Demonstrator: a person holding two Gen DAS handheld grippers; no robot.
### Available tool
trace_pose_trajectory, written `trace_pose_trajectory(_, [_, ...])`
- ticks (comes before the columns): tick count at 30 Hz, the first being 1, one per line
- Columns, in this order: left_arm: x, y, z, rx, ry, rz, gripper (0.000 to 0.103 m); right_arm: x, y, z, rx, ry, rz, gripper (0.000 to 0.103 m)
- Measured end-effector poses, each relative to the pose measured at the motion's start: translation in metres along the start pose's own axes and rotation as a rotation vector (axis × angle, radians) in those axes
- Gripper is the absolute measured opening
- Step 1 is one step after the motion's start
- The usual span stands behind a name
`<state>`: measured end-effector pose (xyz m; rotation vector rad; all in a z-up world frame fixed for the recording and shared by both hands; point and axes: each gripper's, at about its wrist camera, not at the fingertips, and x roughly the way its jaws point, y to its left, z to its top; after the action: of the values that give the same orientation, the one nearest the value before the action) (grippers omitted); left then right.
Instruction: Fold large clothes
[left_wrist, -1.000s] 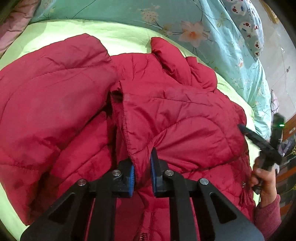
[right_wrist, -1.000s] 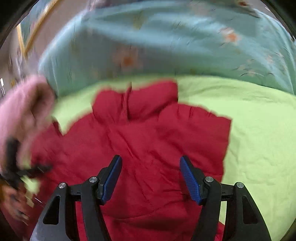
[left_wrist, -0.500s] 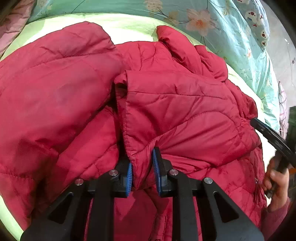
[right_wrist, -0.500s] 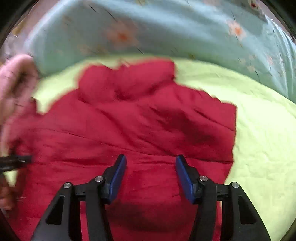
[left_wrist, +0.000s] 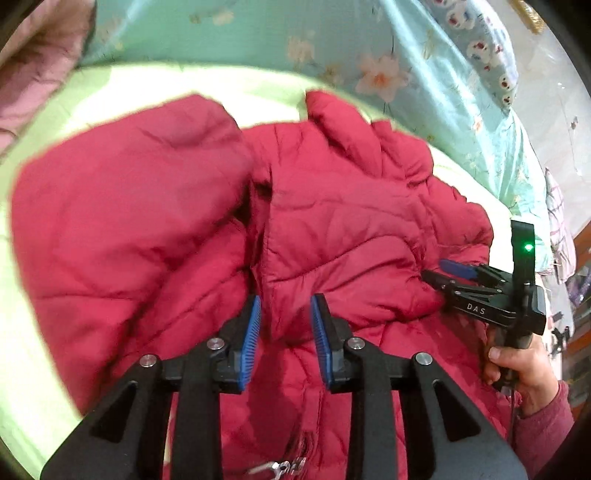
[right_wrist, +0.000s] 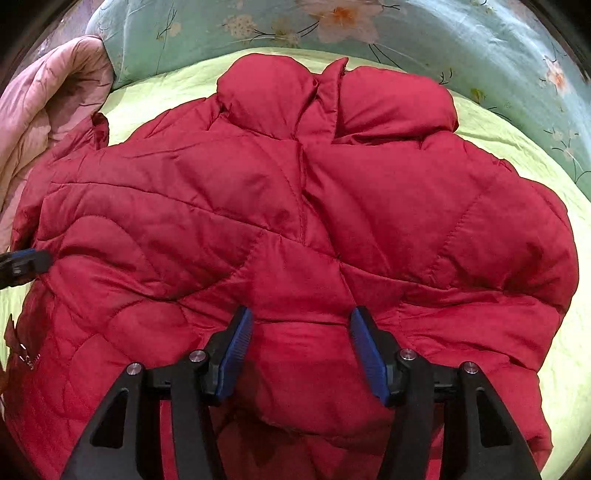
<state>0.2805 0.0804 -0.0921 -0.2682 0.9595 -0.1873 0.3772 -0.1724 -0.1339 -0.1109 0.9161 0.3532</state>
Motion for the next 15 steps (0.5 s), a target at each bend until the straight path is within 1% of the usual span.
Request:
trace_pose_trajectory(3, [-0.022, 0.003, 0.003, 0.002, -0.051, 0.005, 0.026, -0.011, -0.007, -0.003, 0.043, -0.024, 0.03, 0.057])
trace_pose_trajectory(7, [-0.035, 0.014, 0.008, 0.005, -0.095, 0.052, 0.027, -0.04, -0.015, -0.007, 0.091, -0.079, 0.084, 0.055])
trace_pose_trajectory(11, [-0.03, 0.025, 0.013, -0.016, -0.094, 0.069, 0.027, -0.083, -0.012, -0.014, 0.117, -0.16, 0.135, 0.057])
trace_pose_trajectory(13, [-0.027, 0.027, 0.015, -0.012, -0.09, 0.096, 0.027, -0.1, -0.012, -0.02, 0.135, -0.191, 0.166, 0.057])
trace_pose_trajectory(15, [-0.026, 0.026, 0.015, 0.0, -0.091, 0.124, 0.029, -0.116, -0.012, -0.028, 0.159, -0.21, 0.196, 0.057])
